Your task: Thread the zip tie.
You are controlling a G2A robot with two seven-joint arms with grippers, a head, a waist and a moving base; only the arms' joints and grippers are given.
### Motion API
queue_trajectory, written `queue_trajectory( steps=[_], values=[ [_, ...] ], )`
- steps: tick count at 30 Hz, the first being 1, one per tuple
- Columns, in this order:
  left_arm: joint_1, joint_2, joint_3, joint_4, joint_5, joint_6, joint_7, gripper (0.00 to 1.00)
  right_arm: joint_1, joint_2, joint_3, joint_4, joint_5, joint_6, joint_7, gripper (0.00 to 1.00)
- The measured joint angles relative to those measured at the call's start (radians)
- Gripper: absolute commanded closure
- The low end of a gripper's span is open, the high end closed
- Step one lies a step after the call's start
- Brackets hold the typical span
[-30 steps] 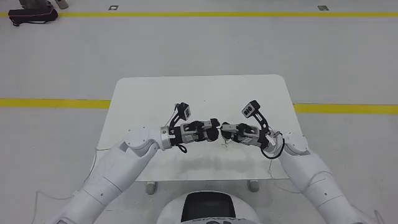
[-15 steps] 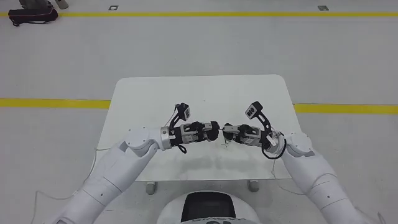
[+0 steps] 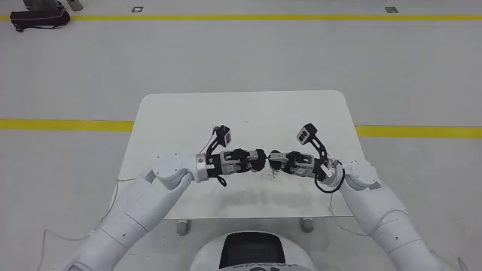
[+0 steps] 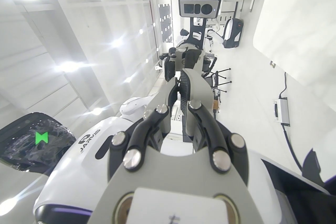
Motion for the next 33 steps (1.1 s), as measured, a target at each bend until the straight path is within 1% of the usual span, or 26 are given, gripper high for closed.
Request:
queue_trajectory(
  steps=[13,15,19,24,25,29,33],
  values=[
    [-0.005,0.0,0.009,0.004,-0.002,0.006,-0.001,0.89,0.01,-0.004,-0.017,0.01,-0.002,-0.006,0.004,1.0],
    [-0.006,0.0,0.01,0.005,-0.003,0.007,-0.001,0.91,0.012,-0.004,-0.019,0.012,-0.002,-0.007,0.004,1.0],
    [-0.008,0.0,0.013,0.007,-0.003,0.008,-0.002,0.92,0.013,-0.005,-0.02,0.014,0.0,-0.01,0.004,1.0],
    [-0.012,0.0,0.016,0.01,-0.005,0.01,-0.005,0.97,0.015,-0.005,-0.021,0.018,0.004,-0.012,0.003,1.0],
    [-0.012,0.0,0.017,0.011,-0.006,0.01,-0.005,0.97,0.015,-0.005,-0.021,0.018,0.004,-0.012,0.003,1.0],
    [-0.015,-0.001,0.02,0.014,-0.008,0.011,-0.005,0.92,0.018,-0.006,-0.022,0.021,0.005,-0.013,0.005,1.0],
    [-0.019,-0.002,0.022,0.017,-0.011,0.011,-0.006,0.92,0.021,-0.006,-0.024,0.024,0.006,-0.012,0.012,1.0]
  ],
)
